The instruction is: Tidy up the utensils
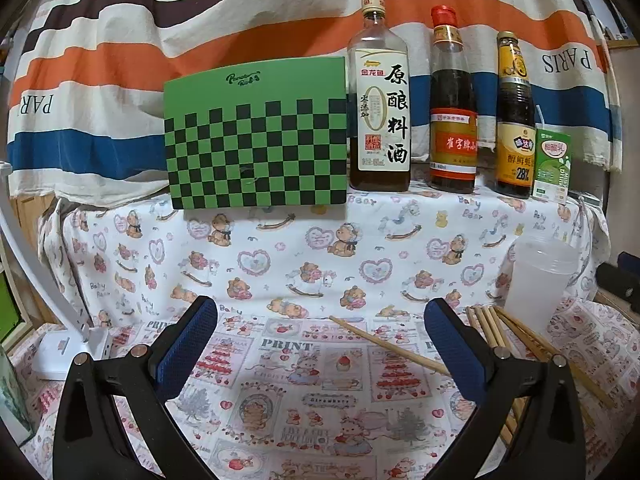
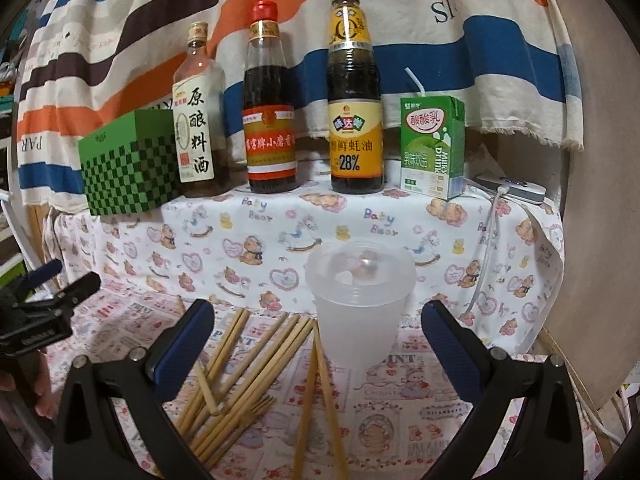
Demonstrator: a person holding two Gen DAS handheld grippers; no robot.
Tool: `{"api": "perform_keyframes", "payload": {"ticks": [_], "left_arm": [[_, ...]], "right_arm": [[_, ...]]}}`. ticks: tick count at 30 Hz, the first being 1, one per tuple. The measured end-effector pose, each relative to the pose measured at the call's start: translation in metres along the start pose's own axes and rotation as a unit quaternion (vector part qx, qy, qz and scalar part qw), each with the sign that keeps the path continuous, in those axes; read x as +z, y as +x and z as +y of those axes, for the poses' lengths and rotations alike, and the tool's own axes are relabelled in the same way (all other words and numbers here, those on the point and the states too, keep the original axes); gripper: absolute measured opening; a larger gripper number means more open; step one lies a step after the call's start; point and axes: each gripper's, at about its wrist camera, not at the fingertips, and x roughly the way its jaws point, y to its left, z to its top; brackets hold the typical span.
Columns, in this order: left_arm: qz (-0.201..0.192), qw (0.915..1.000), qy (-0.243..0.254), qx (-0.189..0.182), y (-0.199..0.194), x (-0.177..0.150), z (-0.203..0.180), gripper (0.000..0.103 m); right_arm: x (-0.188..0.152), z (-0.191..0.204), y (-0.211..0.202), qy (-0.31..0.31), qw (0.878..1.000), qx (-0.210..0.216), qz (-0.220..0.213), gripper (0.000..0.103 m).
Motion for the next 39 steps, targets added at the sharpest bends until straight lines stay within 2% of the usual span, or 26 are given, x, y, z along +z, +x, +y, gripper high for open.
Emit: {"api": "perform_keyframes", "payload": {"ticks": [6, 14, 15, 17, 19, 21, 23, 26, 29, 31, 35, 39], "left_arm": [[-0.003, 1.0000, 0.007, 0.003, -0.001, 0.000, -0.004, 0.103], [0.021, 0.9996, -0.013, 0.014, 0.008, -0.001, 0.004, 0.103], [0.021, 0.9996, -0.013, 0.013, 0.009, -0.001, 0.005, 0.103], [0.021, 0.9997, -0.011, 0.011, 0.009, -0.001, 0.004, 0.103], [0.019, 0.9998, -0.005, 0.008, 0.008, -0.001, 0.002, 0.103], [0.016, 0.9998, 0.002, 0.014, 0.007, -0.001, 0.000, 0.103], [0.012, 0.9998, 0.007, 0.017, 0.006, 0.000, -0.001, 0.103], [0.012, 0.9997, 0.007, 0.018, 0.005, 0.000, -0.001, 0.103], [0.016, 0.9997, 0.004, 0.018, 0.006, 0.000, 0.000, 0.103], [0.017, 0.9997, 0.003, 0.018, 0.007, 0.000, 0.001, 0.103], [0.014, 0.9997, 0.007, 0.019, 0.006, 0.000, 0.001, 0.103], [0.010, 0.9996, 0.016, 0.019, 0.006, 0.000, -0.002, 0.103]], "right_arm": [[0.007, -0.017, -0.005, 0.041, 0.999, -0.011, -0.003, 0.103], [0.013, -0.028, -0.008, 0.064, 0.998, -0.009, 0.012, 0.101], [0.012, -0.027, -0.007, 0.062, 0.998, -0.010, 0.015, 0.098], [0.011, -0.024, -0.002, 0.054, 0.998, 0.004, 0.034, 0.080], [0.009, -0.022, 0.002, 0.051, 0.997, 0.018, 0.050, 0.067], [0.005, -0.019, 0.008, 0.047, 0.996, 0.019, 0.069, 0.054], [0.000, -0.014, 0.018, 0.036, 0.994, 0.014, 0.101, 0.037], [-0.009, -0.009, 0.031, 0.027, 0.988, -0.005, 0.153, 0.031], [-0.021, -0.009, 0.046, 0.035, 0.978, -0.002, 0.208, 0.026], [-0.028, -0.011, 0.054, 0.026, 0.970, -0.041, 0.237, 0.024], [-0.034, -0.021, 0.063, 0.055, 0.961, -0.010, 0.269, 0.021], [-0.038, -0.016, 0.065, 0.032, 0.961, -0.014, 0.276, 0.020]]}}
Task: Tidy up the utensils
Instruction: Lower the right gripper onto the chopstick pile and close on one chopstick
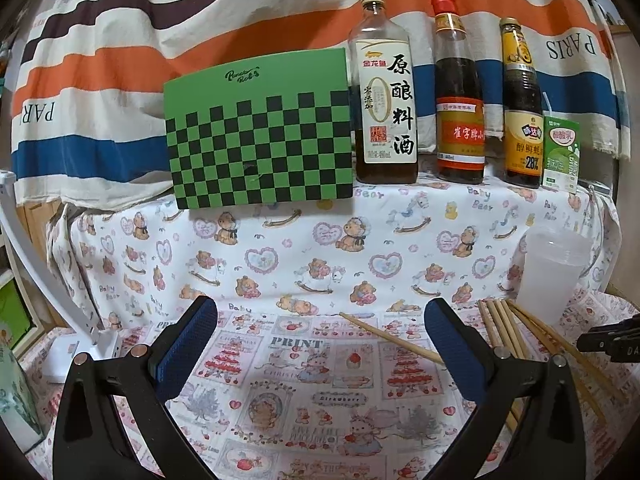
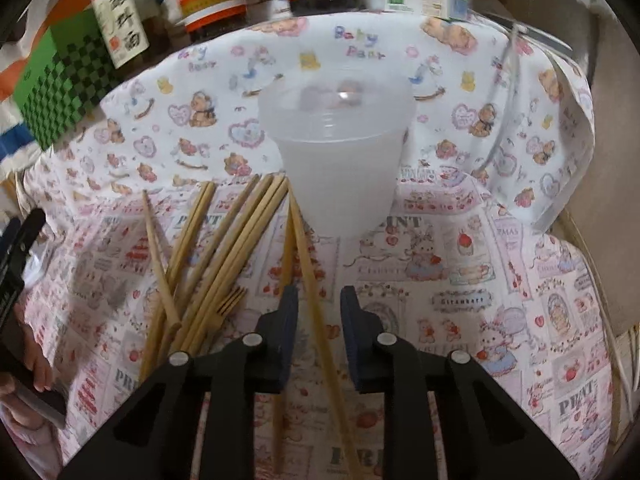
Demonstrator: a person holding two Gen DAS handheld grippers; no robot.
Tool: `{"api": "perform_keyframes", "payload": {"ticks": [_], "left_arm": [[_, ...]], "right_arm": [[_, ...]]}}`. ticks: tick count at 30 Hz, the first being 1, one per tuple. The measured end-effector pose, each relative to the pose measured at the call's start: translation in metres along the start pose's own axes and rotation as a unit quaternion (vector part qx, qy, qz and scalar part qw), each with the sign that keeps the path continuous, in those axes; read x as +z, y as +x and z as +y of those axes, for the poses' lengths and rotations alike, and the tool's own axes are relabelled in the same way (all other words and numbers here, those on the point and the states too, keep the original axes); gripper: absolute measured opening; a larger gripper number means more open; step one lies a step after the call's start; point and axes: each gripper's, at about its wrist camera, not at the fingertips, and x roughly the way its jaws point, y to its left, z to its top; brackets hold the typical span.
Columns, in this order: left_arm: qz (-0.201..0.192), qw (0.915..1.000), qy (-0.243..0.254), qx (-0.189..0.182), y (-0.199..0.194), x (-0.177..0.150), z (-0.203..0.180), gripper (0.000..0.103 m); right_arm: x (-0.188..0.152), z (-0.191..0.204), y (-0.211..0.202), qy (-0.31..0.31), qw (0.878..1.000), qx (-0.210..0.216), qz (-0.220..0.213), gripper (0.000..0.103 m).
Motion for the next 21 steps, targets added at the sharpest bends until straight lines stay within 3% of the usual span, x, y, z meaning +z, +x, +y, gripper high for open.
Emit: {"api": "perform_keyframes", "payload": {"ticks": [8, 12, 21], "left_arm": [[0.004, 1.0000, -0.006, 0.001, 0.001, 0.000, 0.000, 0.103], [0.003, 1.0000, -0.004, 0.000, 0.000, 0.000, 0.000, 0.103], [0.002, 1.0000, -0.002, 0.001, 0.000, -0.001, 0.000, 0.103]], "right_arm": [[-0.002, 0.004, 0.012, 0.004, 0.999, 0.004, 0.036, 0.016], [-0.003, 0.003, 0.012, 0.005, 0.999, 0.005, 0.042, 0.009], [-0.004, 0.003, 0.009, 0.003, 0.999, 0.013, 0.037, 0.009]]}}
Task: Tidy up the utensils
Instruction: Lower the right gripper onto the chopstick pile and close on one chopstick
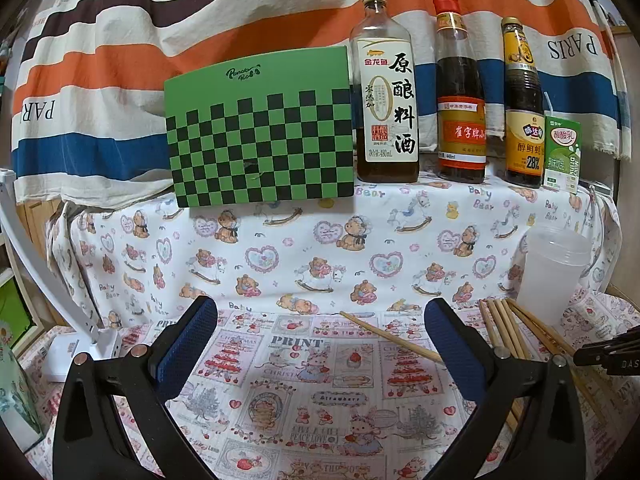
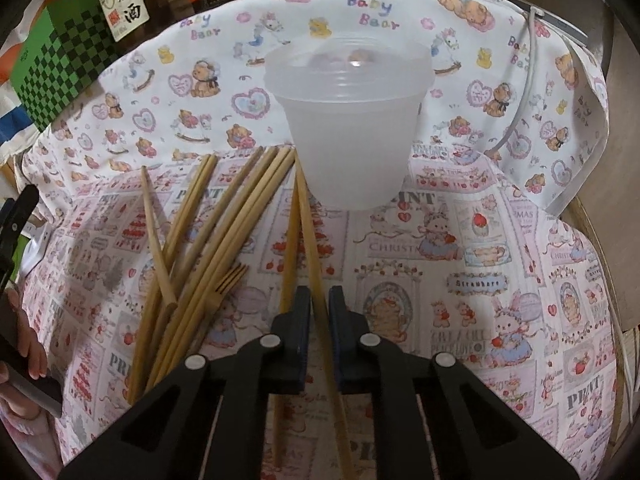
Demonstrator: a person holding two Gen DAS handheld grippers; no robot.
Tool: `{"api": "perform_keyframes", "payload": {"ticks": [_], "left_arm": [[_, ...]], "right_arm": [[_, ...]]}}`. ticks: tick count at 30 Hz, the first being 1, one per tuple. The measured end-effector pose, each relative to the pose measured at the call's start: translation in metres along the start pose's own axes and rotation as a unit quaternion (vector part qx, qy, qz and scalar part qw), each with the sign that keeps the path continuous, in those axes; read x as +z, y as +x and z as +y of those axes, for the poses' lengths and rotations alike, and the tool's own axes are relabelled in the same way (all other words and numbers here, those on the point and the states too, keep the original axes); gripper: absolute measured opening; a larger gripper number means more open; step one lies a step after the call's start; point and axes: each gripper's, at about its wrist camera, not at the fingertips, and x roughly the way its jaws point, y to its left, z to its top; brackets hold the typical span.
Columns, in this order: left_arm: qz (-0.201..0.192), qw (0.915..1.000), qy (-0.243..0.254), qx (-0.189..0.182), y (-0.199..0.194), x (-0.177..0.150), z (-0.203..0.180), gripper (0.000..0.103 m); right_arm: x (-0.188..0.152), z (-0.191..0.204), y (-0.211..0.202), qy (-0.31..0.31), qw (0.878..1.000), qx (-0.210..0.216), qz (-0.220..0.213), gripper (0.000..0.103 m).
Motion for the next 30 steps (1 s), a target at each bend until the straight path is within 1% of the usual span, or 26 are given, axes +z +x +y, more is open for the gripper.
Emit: {"api": "perform_keyframes", "payload": {"ticks": [4, 8, 10, 18, 20, 22, 24, 30], "left_arm": [[-0.001, 1.0000, 0.001, 0.000, 0.000, 0.000, 0.000, 0.103], [0.000, 1.0000, 0.003, -0.001, 0.000, 0.000, -0.001, 0.103], [0.000, 1.0000, 0.006, -0.002, 0.000, 0.000, -0.002, 0.103], [0.000, 1.0000, 0.006, -0.001, 0.000, 0.000, -0.003, 0.103], [0.000, 1.0000, 0.006, -0.001, 0.000, 0.000, -0.003, 0.103], [-0.001, 1.0000, 0.006, 0.000, -0.001, 0.000, -0.003, 0.103], [-0.002, 1.0000, 0.005, 0.001, -0.001, 0.000, -0.003, 0.103], [-0.002, 1.0000, 0.005, 0.001, -0.001, 0.000, -0.003, 0.103]], "right_arm": [[-0.002, 0.001, -0.003, -0.003, 1.000, 0.001, 0.002, 0.013], [-0.006, 0.004, -0.005, -0.015, 1.000, 0.000, 0.007, 0.013], [-0.008, 0.007, -0.004, -0.021, 1.000, -0.007, 0.004, 0.013], [-0.009, 0.005, -0.002, -0.020, 1.000, -0.015, 0.011, 0.013], [-0.009, 0.005, -0.002, -0.020, 1.000, -0.012, 0.012, 0.008], [-0.008, 0.004, -0.002, -0.017, 1.000, 0.000, 0.009, 0.008], [-0.008, 0.004, -0.010, -0.016, 1.000, 0.006, -0.009, 0.007], [-0.005, 0.006, -0.045, -0.018, 0.995, 0.015, -0.093, 0.007]]}}
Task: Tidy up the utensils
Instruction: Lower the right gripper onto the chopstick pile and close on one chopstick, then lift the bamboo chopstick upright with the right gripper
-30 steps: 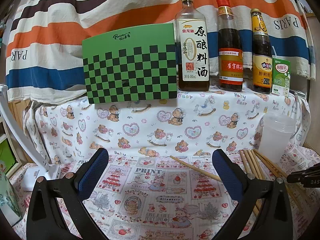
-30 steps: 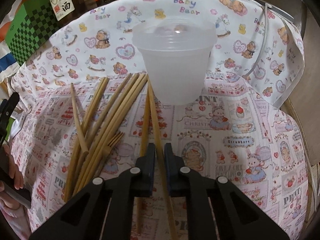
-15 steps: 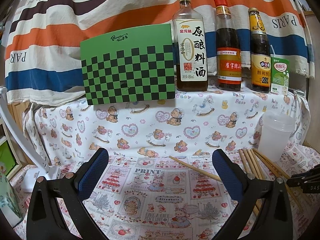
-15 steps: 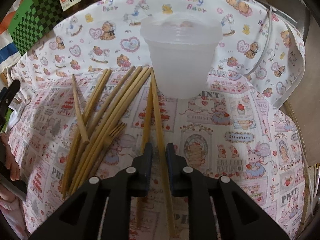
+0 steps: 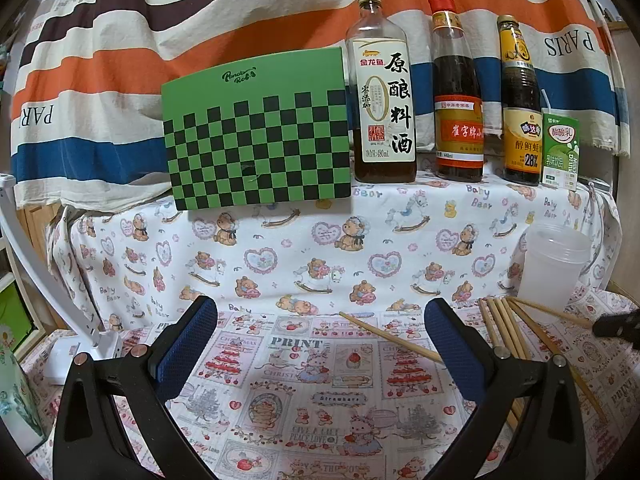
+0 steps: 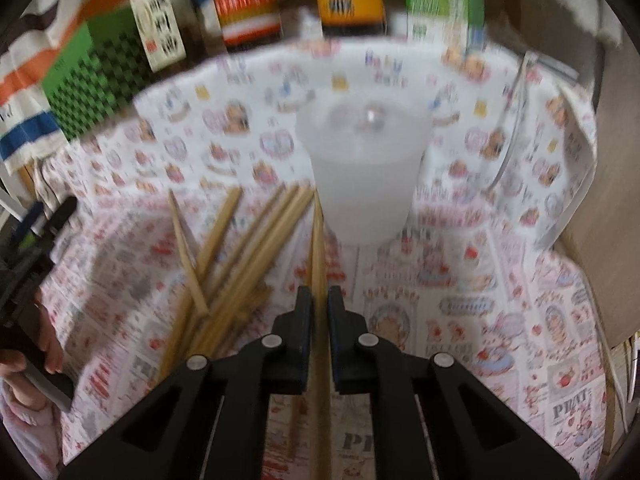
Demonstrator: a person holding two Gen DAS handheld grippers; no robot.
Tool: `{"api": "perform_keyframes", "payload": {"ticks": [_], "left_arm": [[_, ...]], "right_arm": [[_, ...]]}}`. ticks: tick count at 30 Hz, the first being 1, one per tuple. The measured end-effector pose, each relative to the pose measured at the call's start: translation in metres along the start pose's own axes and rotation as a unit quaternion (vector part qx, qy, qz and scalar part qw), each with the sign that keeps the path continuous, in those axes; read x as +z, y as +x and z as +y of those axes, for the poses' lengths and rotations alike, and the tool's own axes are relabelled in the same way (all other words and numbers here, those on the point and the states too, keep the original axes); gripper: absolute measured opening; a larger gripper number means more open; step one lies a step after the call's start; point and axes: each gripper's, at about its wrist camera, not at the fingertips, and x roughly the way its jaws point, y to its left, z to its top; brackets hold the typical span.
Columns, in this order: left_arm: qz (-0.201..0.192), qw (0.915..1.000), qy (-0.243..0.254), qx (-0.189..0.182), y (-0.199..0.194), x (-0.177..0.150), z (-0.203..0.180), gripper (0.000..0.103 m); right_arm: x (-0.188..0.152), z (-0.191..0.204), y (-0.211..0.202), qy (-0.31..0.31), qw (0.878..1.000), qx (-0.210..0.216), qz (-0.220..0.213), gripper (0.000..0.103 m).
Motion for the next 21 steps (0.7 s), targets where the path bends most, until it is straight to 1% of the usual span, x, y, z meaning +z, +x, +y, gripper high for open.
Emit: {"api": "perform_keyframes", "payload": {"ticks": [2, 7, 10, 13, 17, 21], "left_arm": [[0.000, 1.0000, 0.000, 0.000, 0.000, 0.000, 0.000, 0.103], [0.000, 1.0000, 0.000, 0.000, 0.000, 0.000, 0.000, 0.103], [0.000, 1.0000, 0.000, 0.000, 0.000, 0.000, 0.000, 0.103], [0.000, 1.0000, 0.001, 0.000, 0.000, 0.000, 0.000, 0.103], [0.000, 1.0000, 0.000, 0.000, 0.000, 0.000, 0.000, 0.103], [0.000, 1.0000, 0.000, 0.000, 0.000, 0.000, 0.000, 0.103]], "right_arm": [[0.002, -0.001, -0.012, 0.000, 0.999, 0.000, -0.034, 0.007], [0.007, -0.002, -0.034, 0.015, 0.995, 0.007, -0.098, 0.007], [0.008, -0.009, -0.053, 0.028, 0.988, 0.014, -0.154, 0.007], [0.008, -0.014, -0.070, 0.038, 0.978, 0.025, -0.201, 0.007], [0.008, -0.020, -0.082, 0.047, 0.970, 0.043, -0.236, 0.007], [0.007, -0.019, -0.091, 0.042, 0.965, 0.048, -0.256, 0.007]]}}
